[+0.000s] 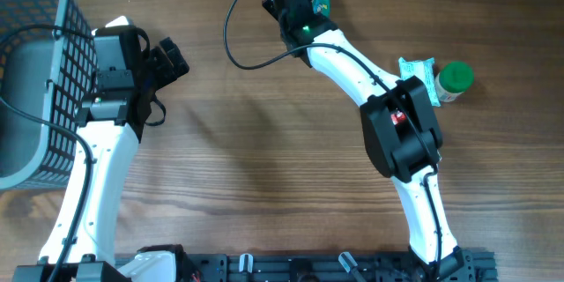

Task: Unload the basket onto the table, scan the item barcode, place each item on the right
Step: 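Carry the gloves pack right and drop it beside the jar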

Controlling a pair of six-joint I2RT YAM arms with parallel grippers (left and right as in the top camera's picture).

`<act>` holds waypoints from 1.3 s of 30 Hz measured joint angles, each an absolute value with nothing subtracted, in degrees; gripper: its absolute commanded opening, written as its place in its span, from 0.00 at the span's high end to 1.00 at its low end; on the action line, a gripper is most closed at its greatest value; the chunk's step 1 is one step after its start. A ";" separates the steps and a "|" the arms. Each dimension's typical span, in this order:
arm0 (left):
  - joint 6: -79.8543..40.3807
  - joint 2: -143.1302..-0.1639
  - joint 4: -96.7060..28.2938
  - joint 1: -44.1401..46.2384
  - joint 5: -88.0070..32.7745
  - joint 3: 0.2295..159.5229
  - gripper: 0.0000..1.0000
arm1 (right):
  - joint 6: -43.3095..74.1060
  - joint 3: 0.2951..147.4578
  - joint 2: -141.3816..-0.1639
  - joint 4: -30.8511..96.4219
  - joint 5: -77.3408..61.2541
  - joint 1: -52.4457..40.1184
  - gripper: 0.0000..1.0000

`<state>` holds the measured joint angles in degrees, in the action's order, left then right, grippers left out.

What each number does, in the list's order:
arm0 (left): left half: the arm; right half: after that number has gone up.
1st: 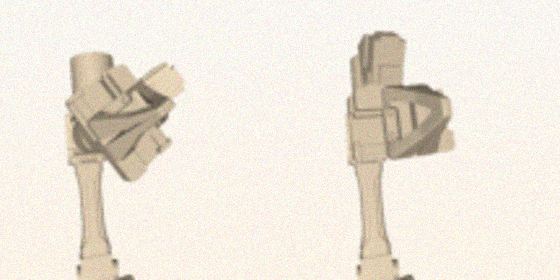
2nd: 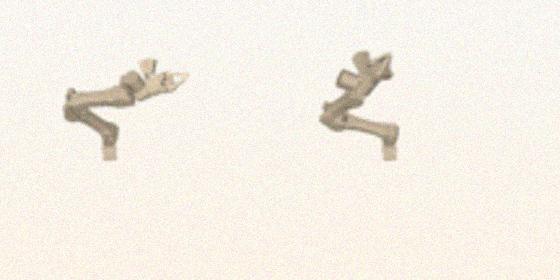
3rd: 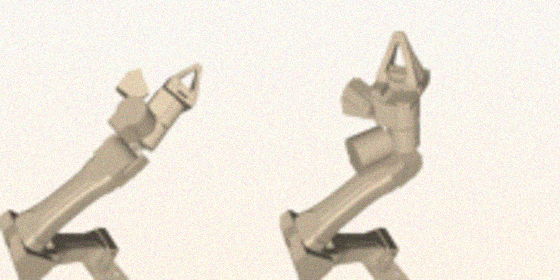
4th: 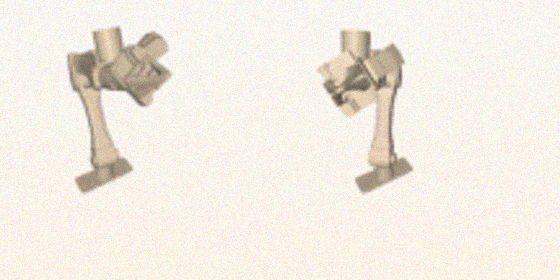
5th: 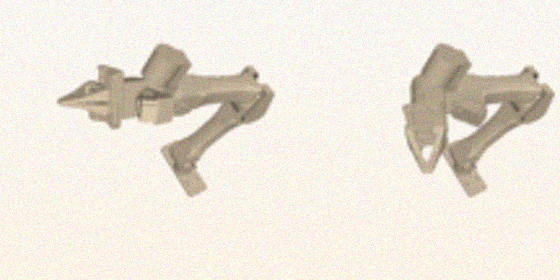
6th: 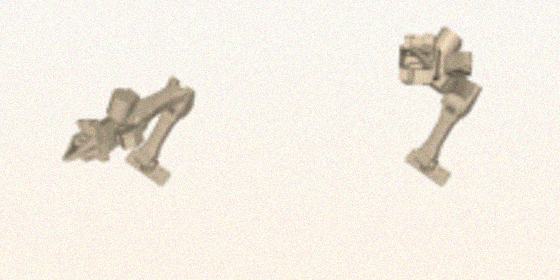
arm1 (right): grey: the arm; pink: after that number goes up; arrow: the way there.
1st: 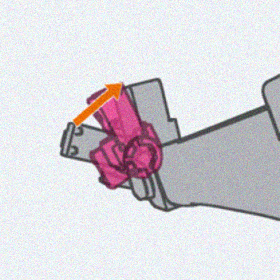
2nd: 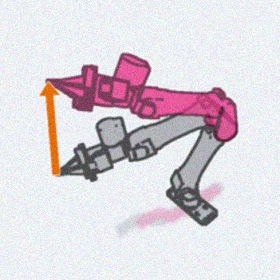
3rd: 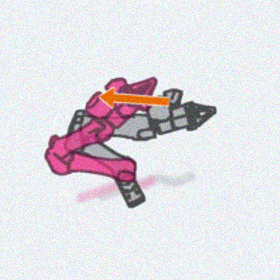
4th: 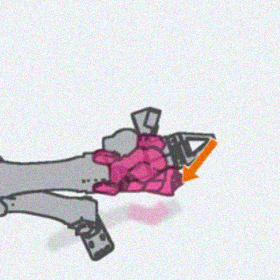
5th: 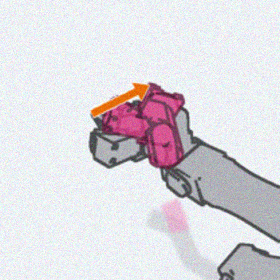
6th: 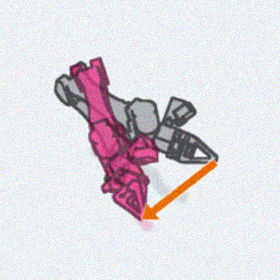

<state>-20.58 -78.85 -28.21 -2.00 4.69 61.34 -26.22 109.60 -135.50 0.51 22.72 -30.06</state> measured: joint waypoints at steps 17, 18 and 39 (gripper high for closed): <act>-20.58 -78.85 -28.25 -2.00 4.69 61.34 0.00 | -5.08 110.06 -104.01 69.12 -1.80 -10.04 0.96; -20.58 -78.85 -28.21 -2.00 4.69 61.34 0.00 | -4.71 108.22 -104.86 72.07 -3.25 -9.04 0.95; -20.58 -78.85 -28.21 -2.00 4.69 61.34 0.00 | 1.30 92.01 -108.64 66.26 1.69 -1.80 0.00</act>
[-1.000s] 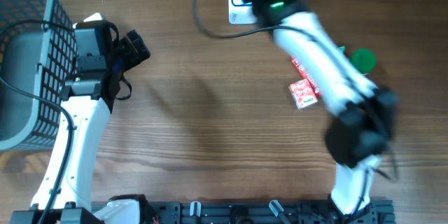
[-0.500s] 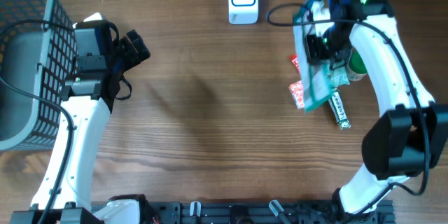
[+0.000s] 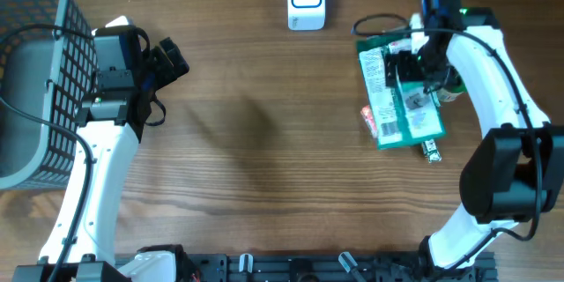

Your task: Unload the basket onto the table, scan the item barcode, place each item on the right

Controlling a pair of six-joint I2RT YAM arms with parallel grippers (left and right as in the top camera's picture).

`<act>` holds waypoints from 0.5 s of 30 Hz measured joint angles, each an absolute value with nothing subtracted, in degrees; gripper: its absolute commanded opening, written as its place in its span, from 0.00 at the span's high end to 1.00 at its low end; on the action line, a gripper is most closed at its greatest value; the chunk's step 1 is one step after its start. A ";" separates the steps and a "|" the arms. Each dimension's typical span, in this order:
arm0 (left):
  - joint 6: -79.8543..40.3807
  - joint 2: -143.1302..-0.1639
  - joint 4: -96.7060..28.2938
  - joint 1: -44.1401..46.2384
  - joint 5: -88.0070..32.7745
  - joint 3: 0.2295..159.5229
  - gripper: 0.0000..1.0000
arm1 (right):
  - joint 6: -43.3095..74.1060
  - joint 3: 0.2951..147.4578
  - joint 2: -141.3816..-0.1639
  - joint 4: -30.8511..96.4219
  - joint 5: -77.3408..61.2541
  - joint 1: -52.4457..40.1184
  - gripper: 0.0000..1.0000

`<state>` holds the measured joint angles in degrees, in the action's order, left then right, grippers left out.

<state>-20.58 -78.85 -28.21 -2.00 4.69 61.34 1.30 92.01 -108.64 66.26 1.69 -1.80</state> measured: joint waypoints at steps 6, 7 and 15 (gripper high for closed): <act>-20.58 -78.85 -28.23 -2.00 4.69 61.34 0.00 | 1.93 95.83 -106.89 62.43 5.78 -1.80 0.00; -20.58 -78.85 -28.21 -2.00 4.69 61.34 0.00 | 1.93 95.83 -106.89 62.19 5.87 -1.80 0.00; -20.58 -78.85 -28.23 -2.00 4.69 61.34 0.00 | 1.93 95.83 -106.89 50.22 6.72 -1.80 0.00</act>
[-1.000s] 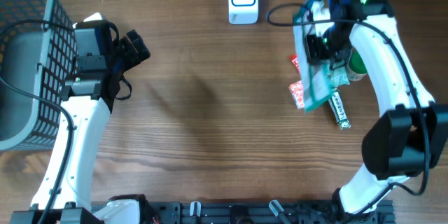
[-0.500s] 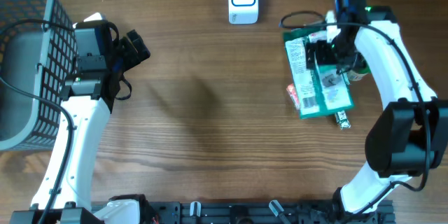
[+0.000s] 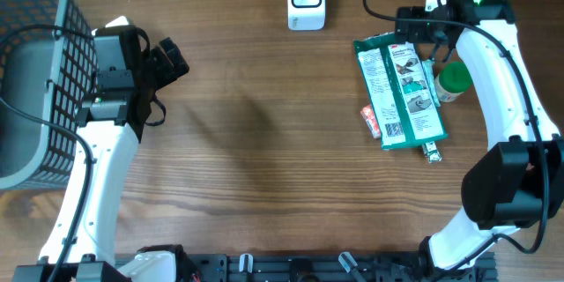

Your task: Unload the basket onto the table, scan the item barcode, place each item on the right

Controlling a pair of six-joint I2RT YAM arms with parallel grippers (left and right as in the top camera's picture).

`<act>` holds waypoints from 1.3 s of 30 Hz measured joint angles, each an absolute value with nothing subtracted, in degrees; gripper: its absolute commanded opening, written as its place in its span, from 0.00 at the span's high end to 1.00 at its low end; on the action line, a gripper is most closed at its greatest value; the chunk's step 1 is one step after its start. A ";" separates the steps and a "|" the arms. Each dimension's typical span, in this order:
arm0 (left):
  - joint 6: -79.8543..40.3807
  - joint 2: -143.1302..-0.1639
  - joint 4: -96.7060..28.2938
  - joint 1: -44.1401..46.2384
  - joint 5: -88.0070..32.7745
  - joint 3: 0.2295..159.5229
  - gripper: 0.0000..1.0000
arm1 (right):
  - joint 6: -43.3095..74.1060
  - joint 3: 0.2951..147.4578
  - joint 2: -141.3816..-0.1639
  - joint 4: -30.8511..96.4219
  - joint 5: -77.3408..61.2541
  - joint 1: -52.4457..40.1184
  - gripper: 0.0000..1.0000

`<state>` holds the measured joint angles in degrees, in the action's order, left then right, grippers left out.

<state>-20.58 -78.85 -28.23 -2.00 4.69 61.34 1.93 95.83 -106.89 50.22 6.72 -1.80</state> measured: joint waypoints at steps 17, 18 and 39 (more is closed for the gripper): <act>-20.58 -78.85 -28.23 -2.00 4.69 61.34 0.00 | 1.96 95.81 -106.15 47.55 6.72 -1.80 0.00; -20.58 -78.85 -28.21 -2.00 4.69 61.34 0.00 | 1.96 95.81 -105.41 47.57 6.72 -1.83 0.00; -20.58 -78.85 -28.23 -2.00 4.69 61.34 0.00 | -2.83 96.38 -49.01 49.21 10.68 -1.83 0.00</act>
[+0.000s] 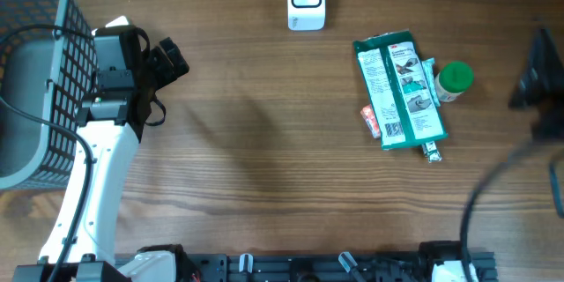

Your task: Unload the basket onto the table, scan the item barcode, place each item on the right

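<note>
The green packet (pixel 399 90) lies flat on the wooden table, printed side up, with nothing holding it. The white scanner stands at the back centre, well left of the packet. Of my right arm only a dark blurred shape (pixel 534 72) shows at the right edge, apart from the packet; its fingers cannot be made out. My left gripper (pixel 173 59) hovers at the left beside the basket, far from both things, and its jaw state is unclear from above.
A green-capped bottle (pixel 455 79) lies against the packet's right side. A small red item (pixel 371 120) and a small wrapped piece (pixel 431 150) sit by the packet's near end. A grey wire basket (pixel 26 70) fills the left edge.
My right arm, which reached over the packet's far end, is now a blur at the right edge. The packet, bottle and left arm have not moved.
First my right gripper was at the scanner with the green packet in it. Then it was over the right side with the packet beside the bottle. Afterwards the packet lay flat with the gripper beyond its far end, and now the arm is off at the right edge.
</note>
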Controlling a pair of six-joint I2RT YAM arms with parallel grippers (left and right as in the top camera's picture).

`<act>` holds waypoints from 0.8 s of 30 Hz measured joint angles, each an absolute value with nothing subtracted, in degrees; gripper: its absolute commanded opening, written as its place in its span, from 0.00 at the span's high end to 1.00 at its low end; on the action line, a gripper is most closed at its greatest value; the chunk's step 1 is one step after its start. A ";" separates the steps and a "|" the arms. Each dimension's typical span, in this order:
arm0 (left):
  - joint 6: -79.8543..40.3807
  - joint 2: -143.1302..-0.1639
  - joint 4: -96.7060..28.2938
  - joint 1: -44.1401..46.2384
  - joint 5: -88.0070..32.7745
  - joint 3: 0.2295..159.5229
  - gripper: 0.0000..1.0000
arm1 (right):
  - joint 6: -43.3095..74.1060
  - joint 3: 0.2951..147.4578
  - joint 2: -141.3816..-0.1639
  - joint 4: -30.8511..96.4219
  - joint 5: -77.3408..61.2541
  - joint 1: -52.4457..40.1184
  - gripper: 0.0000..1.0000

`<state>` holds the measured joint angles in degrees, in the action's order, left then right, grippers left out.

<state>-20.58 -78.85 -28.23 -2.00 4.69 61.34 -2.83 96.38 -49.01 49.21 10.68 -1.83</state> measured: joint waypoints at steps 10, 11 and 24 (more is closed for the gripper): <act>-20.58 -78.85 -28.23 -2.00 4.69 61.34 0.00 | -5.30 89.84 -32.29 62.92 12.12 -1.83 0.01; -20.58 -78.85 -28.23 -2.00 4.69 61.34 0.00 | -5.32 87.22 -30.22 63.02 12.12 -1.83 0.00; -20.40 -78.85 -28.23 -2.00 4.71 61.34 0.00 | -5.69 43.59 -4.64 22.26 5.21 -1.83 0.00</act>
